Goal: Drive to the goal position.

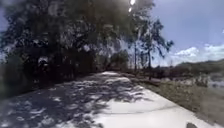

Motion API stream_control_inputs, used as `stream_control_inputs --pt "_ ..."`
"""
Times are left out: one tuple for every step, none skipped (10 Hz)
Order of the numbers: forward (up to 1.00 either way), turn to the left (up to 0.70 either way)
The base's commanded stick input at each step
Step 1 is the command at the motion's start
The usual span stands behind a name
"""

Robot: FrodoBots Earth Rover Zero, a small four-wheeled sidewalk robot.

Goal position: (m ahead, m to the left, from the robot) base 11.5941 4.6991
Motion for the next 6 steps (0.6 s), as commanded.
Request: stream_control_inputs --pt "0.70 0.00" --pt "0.70 0.00" --pt "0.70 0.00" --pt "0.70 0.00" --pt "0.70 0.00" --pt "0.70 0.00"
